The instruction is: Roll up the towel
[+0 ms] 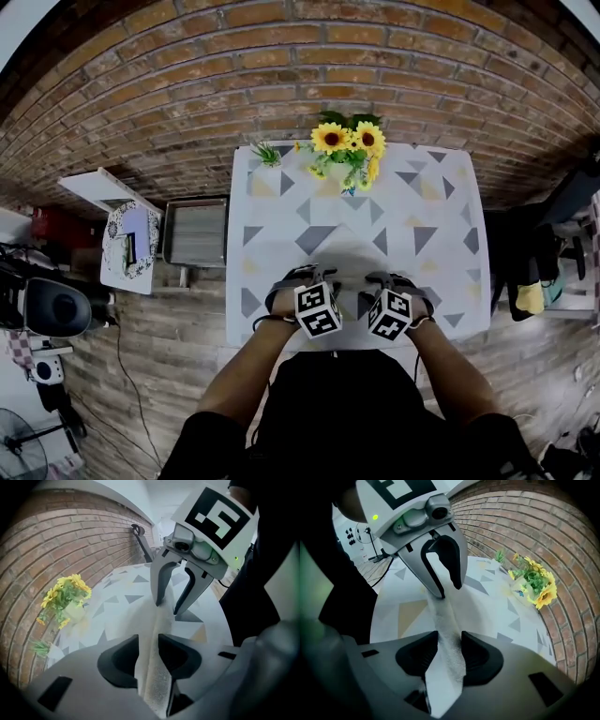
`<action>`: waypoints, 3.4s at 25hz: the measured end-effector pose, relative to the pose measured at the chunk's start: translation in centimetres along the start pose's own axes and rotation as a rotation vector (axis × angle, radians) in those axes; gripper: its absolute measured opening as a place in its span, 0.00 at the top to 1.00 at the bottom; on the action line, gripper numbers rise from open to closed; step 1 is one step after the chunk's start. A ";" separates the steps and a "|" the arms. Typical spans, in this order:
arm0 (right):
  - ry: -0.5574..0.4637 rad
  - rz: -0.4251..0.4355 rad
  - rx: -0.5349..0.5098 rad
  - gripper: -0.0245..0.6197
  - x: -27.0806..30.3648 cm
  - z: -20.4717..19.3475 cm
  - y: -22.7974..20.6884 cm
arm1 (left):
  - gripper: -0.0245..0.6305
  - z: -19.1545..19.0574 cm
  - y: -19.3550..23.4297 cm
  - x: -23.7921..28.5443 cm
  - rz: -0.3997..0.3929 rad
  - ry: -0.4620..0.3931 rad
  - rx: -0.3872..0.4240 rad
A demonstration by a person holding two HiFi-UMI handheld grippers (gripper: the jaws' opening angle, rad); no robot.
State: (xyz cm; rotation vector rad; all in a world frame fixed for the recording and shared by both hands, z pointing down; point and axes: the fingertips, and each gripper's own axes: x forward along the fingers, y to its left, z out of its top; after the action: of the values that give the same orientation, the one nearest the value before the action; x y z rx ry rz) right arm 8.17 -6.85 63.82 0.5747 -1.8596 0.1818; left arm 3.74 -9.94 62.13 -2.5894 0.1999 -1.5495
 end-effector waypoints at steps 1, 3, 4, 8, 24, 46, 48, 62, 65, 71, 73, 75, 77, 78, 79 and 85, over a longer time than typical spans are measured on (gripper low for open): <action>-0.004 0.001 -0.002 0.69 0.1 0.1 -0.5 | 0.74 0.2 0.1 -0.2 -0.001 -0.001 -0.007; -0.014 0.009 -0.003 0.69 0.2 0.4 -1.4 | 0.74 0.6 0.1 -0.4 -0.013 0.002 -0.012; -0.019 0.016 -0.002 0.70 0.3 0.5 -1.7 | 0.72 0.7 -0.1 -0.4 -0.018 0.006 -0.008; -0.042 0.047 0.012 0.71 0.5 0.8 -2.7 | 0.66 0.3 -0.6 0.4 -0.020 0.049 0.011; -0.112 0.055 0.021 0.72 -0.3 2.4 -5.7 | 0.66 -0.2 2.2 2.0 -0.017 0.093 -0.030; -0.076 0.016 0.062 0.74 1.7 3.4 -10.3 | 0.68 0.8 5.7 0.4 -0.009 0.071 0.032; -0.076 0.013 0.081 0.75 1.8 3.5 -10.9 | 0.67 0.5 5.5 1.0 -0.012 0.088 0.039; -0.122 -0.004 -0.022 0.67 1.8 5.5 -10.6 | 0.67 -1.0 9.7 2.5 0.045 0.078 -0.058; -0.106 -0.012 -0.038 0.67 2.5 5.6 -10.5 | 0.67 -0.9 10.5 2.4 0.063 0.061 -0.081; -0.060 0.037 -0.024 0.67 3.5 5.3 -10.5 | 0.66 -1.4 10.0 2.6 0.032 0.092 -0.022; -0.054 0.059 -0.028 0.67 3.6 5.3 -10.0 | 0.59 -1.8 9.4 3.0 0.011 0.123 0.030; -0.047 0.082 -0.031 0.68 3.5 5.1 -9.3 | 0.58 -2.1 8.9 3.3 -0.008 0.142 0.060; -0.044 0.093 -0.035 0.71 3.3 5.0 -8.6 | 0.59 -2.3 8.3 3.3 -0.021 0.146 0.066; -0.043 0.093 -0.035 0.73 3.2 4.9 -8.2 | 0.60 -2.3 8.0 3.2 -0.023 0.143 0.064; -0.042 0.093 -0.032 0.73 3.1 4.8 -7.8 | 0.64 -2.4 7.7 3.0 -0.023 0.139 0.062; -0.033 0.087 -0.005 0.75 2.1 4.0 -4.3 | 0.73 -3.1 4.3 1.9 -0.037 0.123 0.077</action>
State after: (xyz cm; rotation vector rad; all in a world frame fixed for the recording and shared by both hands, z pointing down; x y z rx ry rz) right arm 6.24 -12.82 63.67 0.4960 -1.9185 0.2265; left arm 1.69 -14.58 64.52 -2.4557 0.1017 -1.6958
